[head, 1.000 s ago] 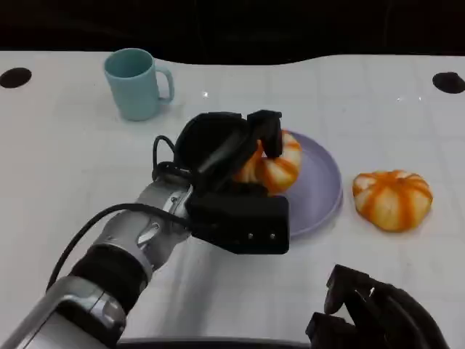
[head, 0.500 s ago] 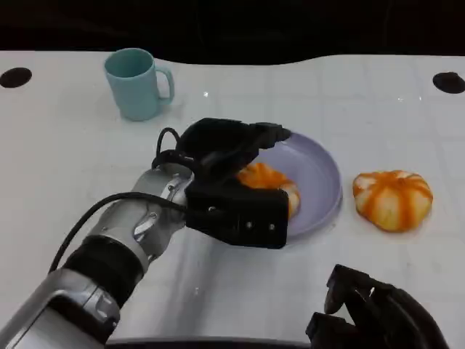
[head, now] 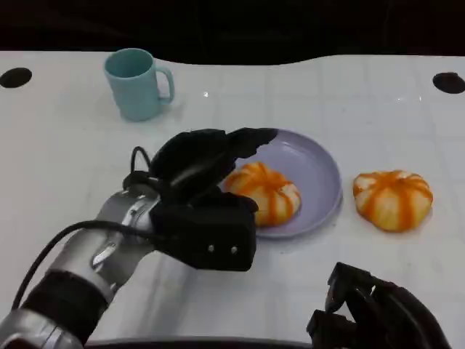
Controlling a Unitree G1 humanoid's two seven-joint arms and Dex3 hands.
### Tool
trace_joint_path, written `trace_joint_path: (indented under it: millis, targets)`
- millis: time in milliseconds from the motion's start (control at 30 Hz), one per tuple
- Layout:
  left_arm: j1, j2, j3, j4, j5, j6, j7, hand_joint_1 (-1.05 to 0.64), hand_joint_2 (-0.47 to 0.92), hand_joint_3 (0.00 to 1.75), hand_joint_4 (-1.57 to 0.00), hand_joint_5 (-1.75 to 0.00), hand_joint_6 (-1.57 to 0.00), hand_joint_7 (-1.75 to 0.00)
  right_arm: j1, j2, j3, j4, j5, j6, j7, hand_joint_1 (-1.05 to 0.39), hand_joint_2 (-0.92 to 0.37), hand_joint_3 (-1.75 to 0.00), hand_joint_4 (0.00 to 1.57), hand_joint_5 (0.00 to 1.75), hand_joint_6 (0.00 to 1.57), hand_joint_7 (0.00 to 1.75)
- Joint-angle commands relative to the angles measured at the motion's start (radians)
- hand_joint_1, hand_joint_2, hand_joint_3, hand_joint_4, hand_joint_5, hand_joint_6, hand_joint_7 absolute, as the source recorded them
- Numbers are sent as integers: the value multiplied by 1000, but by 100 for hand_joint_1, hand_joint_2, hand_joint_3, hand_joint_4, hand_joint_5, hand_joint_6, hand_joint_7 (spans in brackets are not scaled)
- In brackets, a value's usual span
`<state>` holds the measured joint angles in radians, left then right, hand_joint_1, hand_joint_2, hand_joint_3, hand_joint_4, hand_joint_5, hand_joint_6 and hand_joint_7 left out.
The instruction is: Grasp the bread from the table and place it into the plate.
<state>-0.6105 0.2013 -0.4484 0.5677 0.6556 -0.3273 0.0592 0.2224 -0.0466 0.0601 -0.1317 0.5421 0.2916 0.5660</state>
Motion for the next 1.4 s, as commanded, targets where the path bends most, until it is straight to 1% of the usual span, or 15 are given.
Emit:
trace_joint_path:
  millis: [33,100,133,167,200,233,300,400,467,567,700,767,933,1000,1400]
  targets:
    - [110,15,76,-117,-109,-27,0,-55,92,21,-61,-37,-42,-10,5,-9,-14,1,5,1,-2,-73,-92,-21,87,160,73,143]
    - [156,12,103,-169,-156,-26,-13,-53,92,18,-67,-56,-50,-11,6,-11,-13,1,4,0,2,-74,-92,-21,87,161,73,142]
    - [178,12,115,-194,-178,-26,-23,-52,92,17,-67,-59,-52,-11,6,-12,-13,1,4,-1,4,-74,-92,-21,87,161,73,142]
    - [205,9,128,-224,-212,-19,-42,-52,92,17,-65,-72,-54,-13,6,-13,-12,-1,4,0,4,-74,-92,-21,87,162,73,143]
    - [238,2,145,-254,-265,-19,-67,-50,92,15,-60,-95,-58,-23,7,-15,-11,-3,3,1,5,-74,-92,-21,87,163,73,143]
    - [270,-9,164,-276,-333,-31,-96,-47,92,13,-55,-111,-53,-44,8,-16,-11,-5,2,3,4,-74,-92,-22,87,163,73,143]
    - [324,-34,195,-299,-466,-58,-155,-39,92,11,-52,-147,-36,-103,10,-17,-11,-7,3,5,4,-74,-92,-22,86,164,73,143]
    - [397,-56,225,-340,-589,-67,-216,-38,92,13,-52,-170,-26,-149,11,-19,-10,-9,0,2,5,-74,-92,-23,85,164,73,144]
    - [442,-65,241,-369,-645,-67,-246,-39,92,14,-50,-174,-22,-167,13,-18,-10,-10,-1,2,3,-74,-92,-23,86,164,73,144]
    - [499,-71,259,-422,-692,-48,-273,-40,92,15,-50,-175,-23,-174,15,-17,-10,-13,3,6,2,-74,-92,-23,86,164,74,144]
    - [610,-77,280,-553,-778,62,-305,-49,92,19,-58,-175,-35,-175,17,-19,-8,-19,5,14,1,-74,-92,-22,86,164,73,144]
    - [658,-82,285,-603,-830,117,-326,-52,92,20,-61,-175,-37,-175,16,-20,-8,-18,7,15,4,-74,-92,-22,86,163,73,144]
    - [734,-104,302,-662,-970,235,-392,-48,92,21,-63,-175,-40,-175,18,-17,-8,-20,6,14,3,-74,-92,-22,86,163,73,144]
    - [762,-114,310,-667,-1026,265,-424,-52,92,21,-61,-175,-39,-175,19,-19,-8,-22,8,15,4,-73,-92,-21,86,163,72,143]
    - [794,-164,353,-607,-1111,278,-539,-55,92,16,-65,-175,-42,-172,11,-21,-17,1,4,-3,15,-74,-92,-21,87,163,74,142]
